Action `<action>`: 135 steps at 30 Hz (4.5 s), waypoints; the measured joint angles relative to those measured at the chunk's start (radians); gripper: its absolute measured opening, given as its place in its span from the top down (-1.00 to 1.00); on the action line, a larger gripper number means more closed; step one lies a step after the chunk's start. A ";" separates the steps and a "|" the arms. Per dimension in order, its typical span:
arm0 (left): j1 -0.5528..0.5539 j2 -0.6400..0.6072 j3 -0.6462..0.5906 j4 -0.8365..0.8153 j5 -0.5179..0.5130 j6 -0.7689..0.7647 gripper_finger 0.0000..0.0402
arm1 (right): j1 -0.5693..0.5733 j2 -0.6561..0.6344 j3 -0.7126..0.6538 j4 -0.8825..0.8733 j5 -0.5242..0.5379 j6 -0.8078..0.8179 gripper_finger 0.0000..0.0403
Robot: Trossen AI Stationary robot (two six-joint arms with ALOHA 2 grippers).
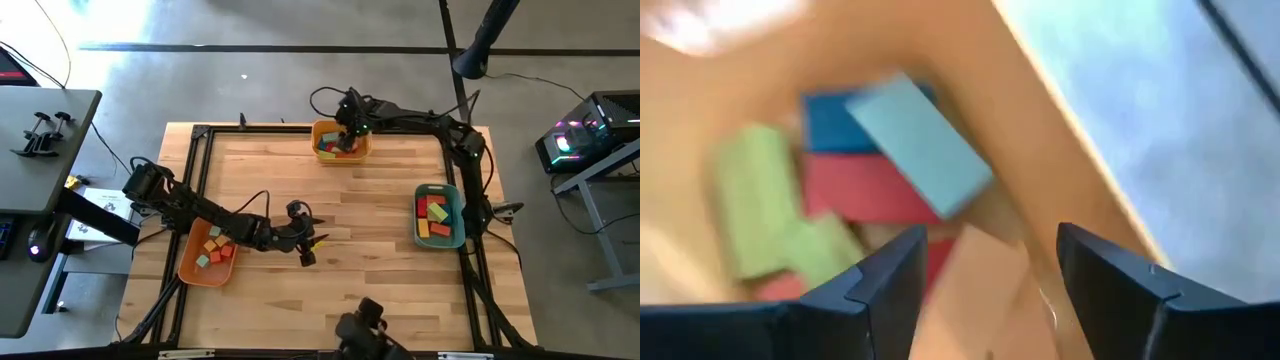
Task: Sort blocks by size
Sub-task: Return to Home Position
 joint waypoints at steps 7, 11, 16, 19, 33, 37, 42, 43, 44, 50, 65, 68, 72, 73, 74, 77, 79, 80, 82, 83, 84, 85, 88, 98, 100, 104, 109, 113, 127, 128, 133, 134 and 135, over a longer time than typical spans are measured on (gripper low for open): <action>-0.006 0.000 0.000 -0.050 -0.002 -0.089 0.12 | 0.068 -0.154 -0.100 0.107 -0.015 -0.051 0.03; -0.045 0.000 0.000 -0.022 -0.103 -0.097 0.12 | 0.133 -0.325 -0.327 0.330 -0.072 -0.050 0.08; -0.122 -0.001 -0.007 0.041 -0.340 0.004 0.12 | 0.257 -0.573 -0.691 0.646 -0.192 -0.003 0.09; -0.145 -0.002 -0.051 0.184 -0.347 0.096 0.12 | 0.331 -0.735 -0.864 0.763 -0.340 0.008 0.09; 0.295 -0.110 -0.302 0.793 0.392 0.044 0.18 | 0.450 -1.498 -1.338 0.797 -0.374 0.291 0.09; 0.405 -0.245 -0.302 0.626 0.510 0.022 0.18 | 0.450 -1.619 -1.403 0.794 -0.375 0.351 0.09; 0.454 -0.475 -0.301 0.263 0.590 0.062 0.18 | 0.451 -1.698 -1.453 0.791 -0.383 0.381 0.09; 0.455 -0.523 -0.301 0.181 0.590 0.063 0.18 | 0.452 -1.705 -1.459 0.794 -0.383 0.391 0.09; 0.454 -0.572 -0.301 0.100 0.590 0.070 0.18 | 0.454 -1.710 -1.465 0.796 -0.383 0.398 0.09; 0.354 -0.792 -0.301 -0.216 0.527 0.107 0.18 | 0.498 -1.710 -1.486 0.840 -0.382 0.421 0.09; 0.190 -1.193 -0.673 0.006 0.119 0.177 0.18 | 0.692 -1.727 -1.498 0.812 -0.323 0.375 0.09; 0.190 -1.286 -0.682 -0.040 0.123 0.186 0.18 | 0.695 -1.763 -1.498 0.756 -0.322 0.380 0.09; 0.190 -1.386 -0.682 -0.122 0.129 0.185 0.18 | 0.686 -1.829 -1.498 0.688 -0.319 0.370 0.09; 0.189 -1.406 -0.682 -0.142 0.129 0.184 0.18 | 0.682 -1.848 -1.498 0.673 -0.317 0.361 0.09; 0.189 -1.422 -0.682 -0.161 0.129 0.176 0.18 | 0.675 -1.868 -1.498 0.654 -0.311 0.347 0.09; 0.189 -1.448 -0.682 -0.188 0.130 0.149 0.18 | 0.656 -1.929 -1.498 0.558 -0.259 0.344 0.09; 0.189 -1.451 -0.682 -0.195 0.131 0.135 0.18 | 0.647 -1.970 -1.498 0.481 -0.236 0.345 0.09; 0.189 -1.451 -0.682 -0.198 0.131 0.132 0.18 | 0.645 -1.992 -1.498 0.452 -0.223 0.345 0.09; 0.189 -1.451 -0.682 -0.202 0.131 0.131 0.18 | 0.645 -2.037 -1.498 0.412 -0.198 0.347 0.09; 0.189 -1.451 -0.682 -0.203 0.131 0.129 0.18 | 0.645 -2.058 -1.498 0.397 -0.187 0.346 0.09; 0.189 -1.451 -0.682 -0.203 0.131 0.125 0.18 | 0.645 -2.080 -1.498 0.389 -0.182 0.343 0.09; 0.189 -1.451 -0.682 -0.205 0.131 0.124 0.18 | 0.645 -2.095 -1.498 0.383 -0.177 0.341 0.09; 0.189 -1.450 -0.682 -0.208 0.131 0.124 0.18 | 0.646 -2.089 -1.498 0.385 -0.145 0.338 0.09; 0.189 -1.451 -0.682 -0.217 0.241 0.148 0.18 | 0.646 -2.075 -1.569 0.545 -0.039 0.341 0.09; 0.189 -1.454 -0.683 -0.236 0.245 0.148 0.18 | 0.646 -2.074 -1.569 0.542 -0.030 0.349 0.09; 0.189 -1.461 -0.683 -0.270 0.245 0.148 0.18 | 0.646 -2.073 -1.569 0.541 -0.023 0.367 0.09; 0.189 -1.510 -0.683 -0.357 0.247 0.126 0.18 | 0.646 -2.073 -1.569 0.541 -0.022 0.297 0.09; 0.189 -1.594 -0.683 -0.412 0.255 0.115 0.18 | 0.646 -2.073 -1.569 0.541 -0.023 0.296 0.09; 0.189 -1.690 -0.828 -0.288 0.483 0.049 0.18 | 0.646 -2.074 -1.569 0.542 -0.026 0.295 0.09; 0.189 -1.692 -0.828 -0.283 0.487 0.060 0.18 | 0.646 -2.075 -1.569 0.542 -0.026 0.295 0.09; 0.190 -1.695 -0.828 -0.250 0.507 0.159 0.18 | 0.646 -2.074 -1.569 0.542 -0.026 0.295 0.09; 0.189 -1.695 -0.828 -0.261 0.509 0.165 0.18 | 0.646 -2.074 -1.569 0.542 -0.026 0.295 0.09; 0.189 -1.692 -0.828 -0.273 0.508 0.166 0.18 | 0.646 -2.074 -1.569 0.542 -0.026 0.295 0.09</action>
